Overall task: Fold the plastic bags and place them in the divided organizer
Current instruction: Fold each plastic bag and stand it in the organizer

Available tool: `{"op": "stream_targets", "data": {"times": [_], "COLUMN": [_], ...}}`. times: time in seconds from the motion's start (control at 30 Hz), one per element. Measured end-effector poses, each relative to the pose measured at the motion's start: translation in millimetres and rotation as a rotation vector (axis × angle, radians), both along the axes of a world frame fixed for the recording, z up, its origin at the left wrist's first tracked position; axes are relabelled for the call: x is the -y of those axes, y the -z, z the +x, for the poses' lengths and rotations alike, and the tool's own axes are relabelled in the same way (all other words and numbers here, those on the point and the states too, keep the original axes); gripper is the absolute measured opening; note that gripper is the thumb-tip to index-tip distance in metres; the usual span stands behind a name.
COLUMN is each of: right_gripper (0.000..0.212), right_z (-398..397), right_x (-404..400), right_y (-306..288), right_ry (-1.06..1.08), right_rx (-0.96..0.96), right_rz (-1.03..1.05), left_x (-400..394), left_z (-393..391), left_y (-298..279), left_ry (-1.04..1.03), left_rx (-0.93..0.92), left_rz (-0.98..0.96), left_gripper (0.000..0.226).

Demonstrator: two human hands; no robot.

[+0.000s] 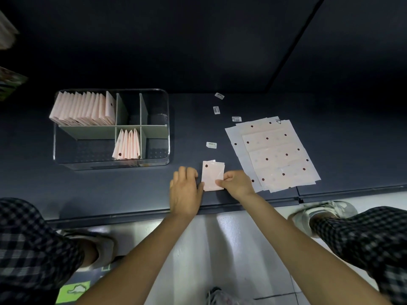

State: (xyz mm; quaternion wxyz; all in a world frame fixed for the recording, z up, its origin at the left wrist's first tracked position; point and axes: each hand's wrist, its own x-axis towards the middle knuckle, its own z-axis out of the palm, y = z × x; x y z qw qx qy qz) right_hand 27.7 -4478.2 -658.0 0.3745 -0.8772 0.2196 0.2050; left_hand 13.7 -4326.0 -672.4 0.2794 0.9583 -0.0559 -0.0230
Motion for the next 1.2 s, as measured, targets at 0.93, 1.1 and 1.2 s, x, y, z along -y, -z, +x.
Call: {"op": "stream_targets", "data": {"times": [0.93,1.1,1.2], "right_gripper": [0.068,0.043,0.021], "right_z": [-56,-41,-31], "right_x": [-9,-4,-4], "right_y": [21,14,12], "right_ry": [-0.788,-0.741,-0.806], "right_rx": [0.330,0.655,0.746], "right_rz": [-0.503,-0.617,-0.666], "left_x": [-28,-27,-26], "left_z": [31,33,34], "left_y": [10,10,9], "left_ry": [0.782,0.748,0.733], "left_rx": [-0.111,-0.124,-0.140], "left_rz": [0.481,0.373,0.344], "left_gripper": [0.087,0.085,0.082]}}
